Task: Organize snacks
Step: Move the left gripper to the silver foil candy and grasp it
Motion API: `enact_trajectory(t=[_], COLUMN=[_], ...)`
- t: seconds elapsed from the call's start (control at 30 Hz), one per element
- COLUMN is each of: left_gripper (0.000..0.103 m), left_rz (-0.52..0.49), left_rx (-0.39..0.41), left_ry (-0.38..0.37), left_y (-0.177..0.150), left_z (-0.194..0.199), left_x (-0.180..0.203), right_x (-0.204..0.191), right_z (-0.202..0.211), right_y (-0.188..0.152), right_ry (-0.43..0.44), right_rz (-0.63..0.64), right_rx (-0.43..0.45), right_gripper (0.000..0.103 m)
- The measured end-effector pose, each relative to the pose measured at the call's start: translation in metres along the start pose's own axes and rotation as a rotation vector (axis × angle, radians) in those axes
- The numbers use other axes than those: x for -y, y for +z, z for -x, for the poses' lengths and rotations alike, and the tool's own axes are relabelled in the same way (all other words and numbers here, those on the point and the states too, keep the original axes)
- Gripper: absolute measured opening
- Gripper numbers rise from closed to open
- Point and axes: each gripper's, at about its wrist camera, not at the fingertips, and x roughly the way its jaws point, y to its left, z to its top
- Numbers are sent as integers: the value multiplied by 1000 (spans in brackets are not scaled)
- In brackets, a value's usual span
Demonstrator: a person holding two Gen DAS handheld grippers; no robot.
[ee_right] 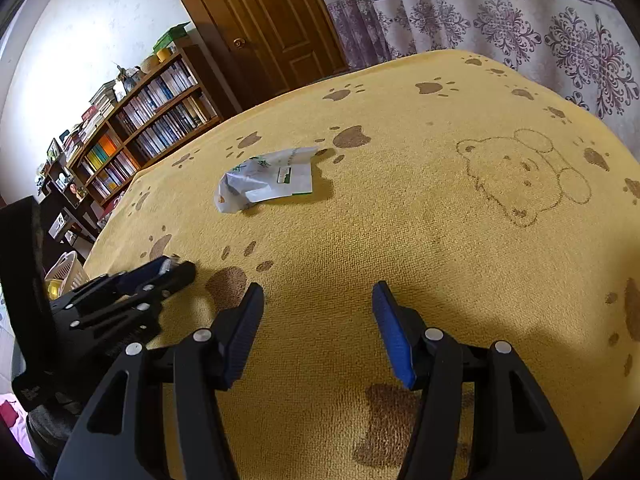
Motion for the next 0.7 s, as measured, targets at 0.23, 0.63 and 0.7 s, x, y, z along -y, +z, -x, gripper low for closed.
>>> enact_trajectory(t=[0.23,0.63,0.7], left_gripper=[24,24,24], left_rz=[57,112,122], left_rx=[46,71,78], left_ry=[37,54,54], left_y=[5,8,8], left_z=[20,36,40], left_x=[-14,-34,-38], right_x=[0,-17,-22], right_z=[0,-26,-36], right_y=[0,34,51], right_ry=[-1,7,4], right_rz=[2,42,35], right_rx=[0,-58,-39], right_gripper=[57,74,78])
